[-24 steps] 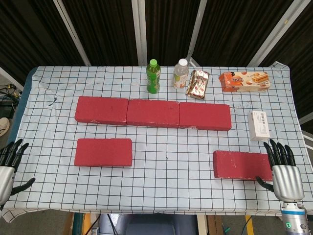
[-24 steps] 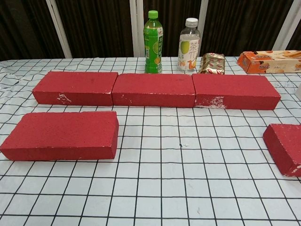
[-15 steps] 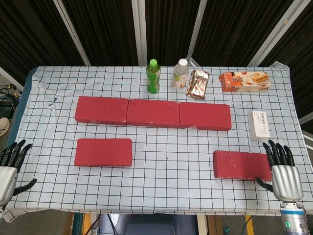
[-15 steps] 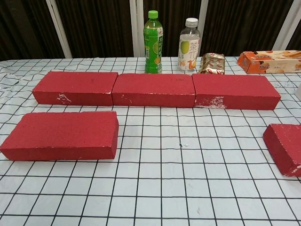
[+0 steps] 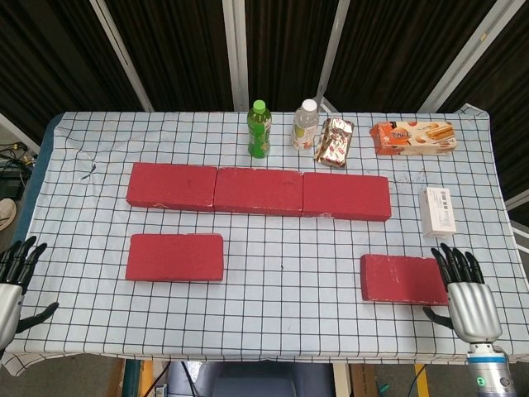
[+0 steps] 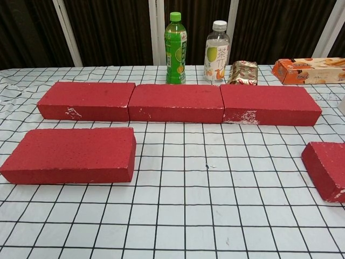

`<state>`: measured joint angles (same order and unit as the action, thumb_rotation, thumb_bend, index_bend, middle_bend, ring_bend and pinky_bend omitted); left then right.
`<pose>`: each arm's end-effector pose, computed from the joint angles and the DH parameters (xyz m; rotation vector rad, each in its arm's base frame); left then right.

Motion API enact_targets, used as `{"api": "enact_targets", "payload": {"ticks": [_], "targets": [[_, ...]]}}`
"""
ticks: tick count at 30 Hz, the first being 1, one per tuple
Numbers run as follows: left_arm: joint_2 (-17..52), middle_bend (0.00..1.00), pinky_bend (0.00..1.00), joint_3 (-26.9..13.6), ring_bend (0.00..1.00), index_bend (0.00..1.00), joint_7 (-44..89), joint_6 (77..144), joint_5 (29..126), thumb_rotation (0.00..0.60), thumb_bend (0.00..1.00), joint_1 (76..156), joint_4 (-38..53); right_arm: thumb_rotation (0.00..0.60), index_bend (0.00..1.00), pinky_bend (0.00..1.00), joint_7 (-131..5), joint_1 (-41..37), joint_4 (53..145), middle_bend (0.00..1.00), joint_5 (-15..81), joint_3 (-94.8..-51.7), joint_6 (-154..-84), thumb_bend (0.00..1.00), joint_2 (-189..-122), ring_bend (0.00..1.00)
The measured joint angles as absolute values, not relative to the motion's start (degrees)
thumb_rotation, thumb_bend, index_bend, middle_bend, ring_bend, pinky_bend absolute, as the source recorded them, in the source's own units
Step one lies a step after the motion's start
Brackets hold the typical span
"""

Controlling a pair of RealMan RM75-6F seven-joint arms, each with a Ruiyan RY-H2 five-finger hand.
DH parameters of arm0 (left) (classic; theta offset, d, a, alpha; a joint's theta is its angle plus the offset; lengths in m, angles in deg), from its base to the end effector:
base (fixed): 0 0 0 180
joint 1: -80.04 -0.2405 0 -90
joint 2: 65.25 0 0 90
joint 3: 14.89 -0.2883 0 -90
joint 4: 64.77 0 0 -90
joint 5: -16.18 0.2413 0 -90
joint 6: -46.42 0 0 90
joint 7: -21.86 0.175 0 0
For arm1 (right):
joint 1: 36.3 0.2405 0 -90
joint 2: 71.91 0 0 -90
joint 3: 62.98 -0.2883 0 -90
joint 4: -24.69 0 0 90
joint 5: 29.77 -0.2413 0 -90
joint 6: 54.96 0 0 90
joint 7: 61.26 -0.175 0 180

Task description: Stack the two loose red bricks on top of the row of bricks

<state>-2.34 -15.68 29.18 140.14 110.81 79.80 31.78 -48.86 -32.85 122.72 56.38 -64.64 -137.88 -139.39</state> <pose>-0.3259 0.1696 0.1494 -1.4276 -0.7788 -0.9196 -0.3299 -0.2010 0.1041 1.4473 -0.9151 0.8148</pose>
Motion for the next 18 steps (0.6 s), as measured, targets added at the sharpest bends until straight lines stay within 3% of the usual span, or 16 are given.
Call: {"api": "enact_targets", "payload": {"ticks": [8, 18], "targets": [[-2.8, 0.00, 0.11, -15.4, 0.00, 0.02, 28.2, 140.5, 110.0, 0.600, 0.02, 79.4, 31.7, 0.600, 0.00, 0.00, -48.6, -30.9, 125.7, 0.00, 53.8, -63.2, -130.5, 0.15, -138.4, 0.00], [-2.6, 0.00, 0.11, -15.3, 0.00, 0.02, 28.7, 139.7, 109.8, 0.600, 0.02, 79.7, 31.7, 0.600, 0.00, 0.00, -40.7, -24.4, 127.1, 0.00, 41.0, -65.2, -118.4, 0.15, -138.6, 0.00]]}}
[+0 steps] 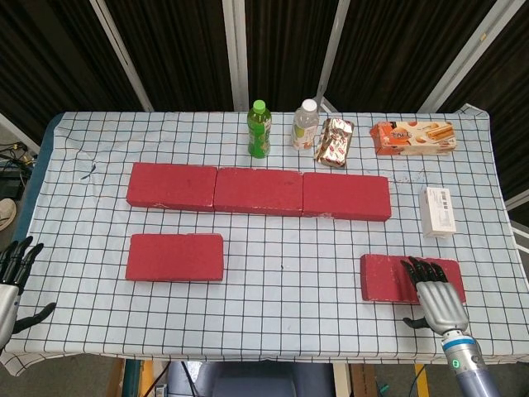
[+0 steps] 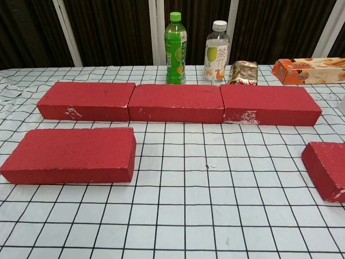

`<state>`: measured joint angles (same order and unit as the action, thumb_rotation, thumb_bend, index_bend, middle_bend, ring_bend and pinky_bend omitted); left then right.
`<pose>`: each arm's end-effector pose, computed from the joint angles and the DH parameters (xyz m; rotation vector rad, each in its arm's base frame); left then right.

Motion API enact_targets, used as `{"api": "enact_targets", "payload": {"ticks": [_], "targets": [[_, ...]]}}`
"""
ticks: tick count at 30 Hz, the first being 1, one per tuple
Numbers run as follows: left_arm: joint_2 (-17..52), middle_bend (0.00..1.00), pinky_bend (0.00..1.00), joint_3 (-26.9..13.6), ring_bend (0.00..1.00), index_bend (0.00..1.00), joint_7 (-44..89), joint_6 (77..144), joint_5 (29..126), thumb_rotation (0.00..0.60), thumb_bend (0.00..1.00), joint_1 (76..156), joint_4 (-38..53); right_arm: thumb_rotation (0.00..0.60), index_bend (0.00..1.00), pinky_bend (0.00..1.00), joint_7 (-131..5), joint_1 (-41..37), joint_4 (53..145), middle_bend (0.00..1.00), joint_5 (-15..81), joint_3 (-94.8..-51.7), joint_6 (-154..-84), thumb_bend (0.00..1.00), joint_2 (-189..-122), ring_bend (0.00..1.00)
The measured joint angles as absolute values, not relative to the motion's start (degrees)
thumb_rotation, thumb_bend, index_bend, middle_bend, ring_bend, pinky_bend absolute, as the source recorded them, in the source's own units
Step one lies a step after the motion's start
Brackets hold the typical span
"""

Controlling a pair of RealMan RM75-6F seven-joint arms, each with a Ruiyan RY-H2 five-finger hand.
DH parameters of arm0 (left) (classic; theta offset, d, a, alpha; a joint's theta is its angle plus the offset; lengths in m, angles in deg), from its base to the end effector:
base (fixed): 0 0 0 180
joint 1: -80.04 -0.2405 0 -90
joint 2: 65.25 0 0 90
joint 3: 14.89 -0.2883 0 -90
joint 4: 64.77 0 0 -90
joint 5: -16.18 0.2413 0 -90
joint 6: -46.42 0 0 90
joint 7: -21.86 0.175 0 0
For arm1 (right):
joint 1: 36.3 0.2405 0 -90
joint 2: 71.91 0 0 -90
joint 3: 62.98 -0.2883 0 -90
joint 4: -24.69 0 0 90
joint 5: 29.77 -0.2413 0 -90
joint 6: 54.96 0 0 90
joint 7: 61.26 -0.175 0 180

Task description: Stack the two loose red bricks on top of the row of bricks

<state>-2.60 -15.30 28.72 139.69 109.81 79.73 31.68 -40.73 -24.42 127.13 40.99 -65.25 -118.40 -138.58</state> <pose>-0.3298 0.1709 0.1518 -1.4150 -0.7883 -0.9084 -0.3323 -0.2339 0.0562 1.6157 -1.1312 0.5600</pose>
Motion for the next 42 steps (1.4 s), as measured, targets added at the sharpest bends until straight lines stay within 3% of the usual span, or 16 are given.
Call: {"api": "enact_targets", "payload": {"ticks": [15, 27, 42], "targets": [[-2.1, 0.00, 0.11, -15.1, 0.00, 0.02, 30.0, 139.8, 109.8, 0.600, 0.02, 79.6, 31.6, 0.600, 0.00, 0.00, -25.0, -13.8, 128.5, 0.00, 21.0, -67.6, -109.4, 0.15, -137.1, 0.00], [-1.9, 0.00, 0.11, -15.1, 0.00, 0.02, 30.8, 139.4, 109.8, 0.600, 0.02, 79.8, 31.6, 0.600, 0.00, 0.00, -15.7, -6.9, 133.6, 0.00, 9.3, -66.2, -110.4, 0.15, -135.1, 0.00], [-1.7, 0.00, 0.11, -15.2, 0.00, 0.02, 31.6, 139.0, 109.8, 0.600, 0.02, 79.9, 31.7, 0.600, 0.00, 0.00, -13.7, -1.5, 133.3, 0.00, 0.9, -64.0, -110.3, 0.15, -135.6, 0.00]]}}
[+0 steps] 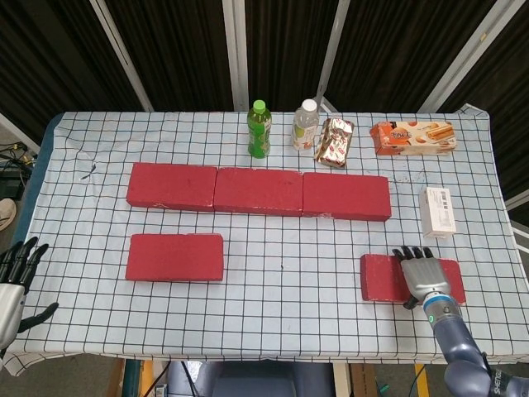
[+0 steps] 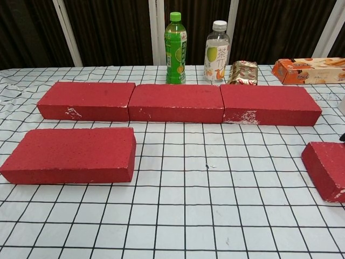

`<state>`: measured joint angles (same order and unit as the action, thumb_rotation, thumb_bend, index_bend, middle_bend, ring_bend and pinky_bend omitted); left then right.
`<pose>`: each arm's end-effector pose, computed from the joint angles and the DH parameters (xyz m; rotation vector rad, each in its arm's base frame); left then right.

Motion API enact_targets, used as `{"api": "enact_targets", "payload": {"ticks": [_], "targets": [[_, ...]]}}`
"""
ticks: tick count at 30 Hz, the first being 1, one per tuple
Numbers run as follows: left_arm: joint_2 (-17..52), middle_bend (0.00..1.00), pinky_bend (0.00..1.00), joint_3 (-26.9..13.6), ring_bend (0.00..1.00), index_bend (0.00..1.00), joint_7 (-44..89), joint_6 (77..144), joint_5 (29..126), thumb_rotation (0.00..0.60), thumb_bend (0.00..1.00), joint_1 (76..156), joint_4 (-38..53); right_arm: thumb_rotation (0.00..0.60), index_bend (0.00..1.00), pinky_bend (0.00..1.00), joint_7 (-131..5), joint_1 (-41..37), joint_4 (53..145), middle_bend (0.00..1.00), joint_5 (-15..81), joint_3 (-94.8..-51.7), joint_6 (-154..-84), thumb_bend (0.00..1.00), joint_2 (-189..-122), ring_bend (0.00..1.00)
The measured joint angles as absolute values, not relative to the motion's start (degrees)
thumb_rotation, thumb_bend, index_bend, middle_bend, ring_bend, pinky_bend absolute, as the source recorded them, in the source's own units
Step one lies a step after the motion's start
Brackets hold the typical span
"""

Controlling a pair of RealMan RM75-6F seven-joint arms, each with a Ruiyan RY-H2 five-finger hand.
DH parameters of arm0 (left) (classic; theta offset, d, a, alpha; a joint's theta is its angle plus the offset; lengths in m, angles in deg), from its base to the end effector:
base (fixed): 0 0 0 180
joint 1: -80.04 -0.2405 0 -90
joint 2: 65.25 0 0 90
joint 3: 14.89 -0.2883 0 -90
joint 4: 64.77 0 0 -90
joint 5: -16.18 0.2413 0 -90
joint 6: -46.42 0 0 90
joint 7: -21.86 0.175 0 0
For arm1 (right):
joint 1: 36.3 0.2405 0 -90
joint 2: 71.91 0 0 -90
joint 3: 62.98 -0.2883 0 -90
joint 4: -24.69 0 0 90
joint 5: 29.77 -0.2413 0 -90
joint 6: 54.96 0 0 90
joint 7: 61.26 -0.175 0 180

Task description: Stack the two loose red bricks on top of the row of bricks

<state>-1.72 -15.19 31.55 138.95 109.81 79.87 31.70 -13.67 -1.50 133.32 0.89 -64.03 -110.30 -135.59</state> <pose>-0.3285 0.1723 0.1449 -1.4319 -0.7677 -0.8783 -0.3042 -0.3089 0.0484 1.7336 -1.1014 0.1407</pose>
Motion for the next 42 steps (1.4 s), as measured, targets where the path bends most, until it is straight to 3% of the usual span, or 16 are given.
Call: {"api": "enact_targets", "payload": {"ticks": [9, 20, 31, 42], "targets": [[-1.5, 0.00, 0.11, -15.2, 0.00, 0.02, 32.3, 138.5, 109.8, 0.600, 0.02, 80.0, 31.8, 0.600, 0.00, 0.00, -14.6, -0.5, 132.2, 0.01, 1.1, -63.1, -110.6, 0.15, -136.4, 0.00], [-1.3, 0.00, 0.11, -15.2, 0.00, 0.02, 33.0, 138.3, 109.6, 0.600, 0.02, 80.0, 31.9, 0.600, 0.01, 0.00, -16.2, 0.1, 130.2, 0.12, 3.2, -62.0, -112.0, 0.15, -138.0, 0.00], [-1.4, 0.00, 0.11, -15.4, 0.00, 0.03, 32.9, 138.0, 109.8, 0.600, 0.02, 80.1, 32.0, 0.600, 0.04, 0.00, -16.6, 1.0, 130.6, 0.23, 2.6, -60.9, -112.2, 0.15, -137.4, 0.07], [-1.6, 0.00, 0.11, -15.4, 0.00, 0.05, 32.7, 138.0, 109.7, 0.600, 0.02, 80.1, 32.1, 0.600, 0.17, 0.00, -16.7, 1.7, 131.4, 0.28, 3.0, -60.1, -113.3, 0.15, -137.2, 0.10]]}}
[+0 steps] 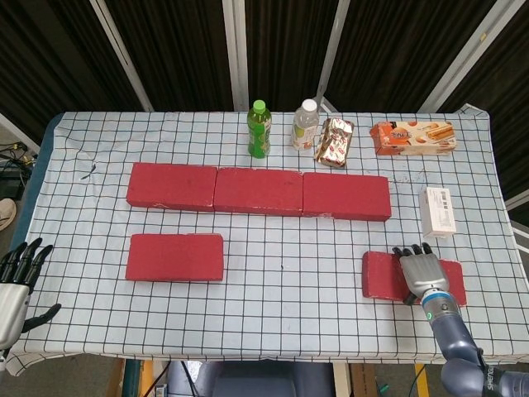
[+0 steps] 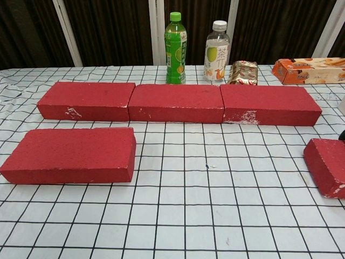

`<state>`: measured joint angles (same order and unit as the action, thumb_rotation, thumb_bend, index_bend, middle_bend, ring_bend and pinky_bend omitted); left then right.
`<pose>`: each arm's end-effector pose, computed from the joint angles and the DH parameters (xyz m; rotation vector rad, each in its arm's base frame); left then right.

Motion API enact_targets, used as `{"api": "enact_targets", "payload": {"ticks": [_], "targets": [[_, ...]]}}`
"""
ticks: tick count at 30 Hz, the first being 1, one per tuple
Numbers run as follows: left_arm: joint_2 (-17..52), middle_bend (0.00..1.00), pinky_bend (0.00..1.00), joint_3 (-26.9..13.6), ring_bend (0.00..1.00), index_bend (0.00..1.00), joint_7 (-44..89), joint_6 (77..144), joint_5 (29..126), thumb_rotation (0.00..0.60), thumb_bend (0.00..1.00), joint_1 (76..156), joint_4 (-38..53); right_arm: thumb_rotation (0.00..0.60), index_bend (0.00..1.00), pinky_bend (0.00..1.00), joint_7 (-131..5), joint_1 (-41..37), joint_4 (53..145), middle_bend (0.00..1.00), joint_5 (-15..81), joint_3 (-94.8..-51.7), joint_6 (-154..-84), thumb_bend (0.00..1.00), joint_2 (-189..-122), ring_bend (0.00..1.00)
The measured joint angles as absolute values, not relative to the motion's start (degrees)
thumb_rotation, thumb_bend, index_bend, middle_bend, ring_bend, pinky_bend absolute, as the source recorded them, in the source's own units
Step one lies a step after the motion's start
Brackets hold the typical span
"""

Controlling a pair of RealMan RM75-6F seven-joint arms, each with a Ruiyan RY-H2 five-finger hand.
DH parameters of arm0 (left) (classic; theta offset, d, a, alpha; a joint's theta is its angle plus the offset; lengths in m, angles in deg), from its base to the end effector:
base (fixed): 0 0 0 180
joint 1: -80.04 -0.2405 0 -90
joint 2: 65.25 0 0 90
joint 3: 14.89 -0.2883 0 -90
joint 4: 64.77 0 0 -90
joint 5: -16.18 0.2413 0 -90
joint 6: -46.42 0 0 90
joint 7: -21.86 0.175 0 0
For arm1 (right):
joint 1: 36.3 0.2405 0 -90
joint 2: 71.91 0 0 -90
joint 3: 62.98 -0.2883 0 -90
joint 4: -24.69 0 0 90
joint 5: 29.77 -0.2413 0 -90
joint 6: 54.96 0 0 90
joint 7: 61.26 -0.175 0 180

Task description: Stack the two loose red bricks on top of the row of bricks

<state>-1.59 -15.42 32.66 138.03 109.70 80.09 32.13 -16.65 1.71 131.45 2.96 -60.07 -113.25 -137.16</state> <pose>-0.3275 0.1727 0.1405 -1.4475 -0.7722 -0.8614 -0.3033 -0.3162 0.0453 1.7421 -1.0451 0.1568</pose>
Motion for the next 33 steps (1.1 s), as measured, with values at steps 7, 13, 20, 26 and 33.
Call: {"api": "enact_targets", "payload": {"ticks": [7, 13, 20, 26, 33], "targets": [[-1.7, 0.00, 0.11, -15.4, 0.00, 0.07, 32.4, 138.0, 109.5, 0.600, 0.02, 80.1, 32.1, 0.600, 0.24, 0.00, -17.0, 1.9, 131.7, 0.30, 3.6, -59.7, -113.7, 0.15, -137.5, 0.13], [-1.8, 0.00, 0.11, -15.3, 0.00, 0.07, 32.3, 137.9, 109.4, 0.600, 0.02, 80.1, 32.2, 0.600, 0.27, 0.00, -17.1, 2.1, 132.4, 0.31, 4.3, -59.6, -114.6, 0.15, -137.2, 0.14], [-1.8, 0.00, 0.11, -15.3, 0.00, 0.08, 32.2, 137.6, 109.2, 0.600, 0.02, 80.2, 32.2, 0.600, 0.28, 0.00, -14.9, 3.7, 135.5, 0.32, 2.9, -60.1, -115.8, 0.15, -135.7, 0.15], [-1.7, 0.00, 0.11, -15.0, 0.00, 0.08, 32.0, 136.9, 108.4, 0.600, 0.02, 80.6, 32.1, 0.600, 0.29, 0.00, -10.1, 8.0, 140.1, 0.32, -2.1, -62.0, -117.4, 0.15, -133.8, 0.15], [-1.8, 0.00, 0.11, -14.6, 0.00, 0.08, 31.4, 136.2, 107.4, 0.600, 0.02, 80.9, 31.9, 0.600, 0.29, 0.00, -3.5, 16.6, 143.4, 0.32, -14.0, -66.7, -118.3, 0.15, -133.5, 0.15]]}}
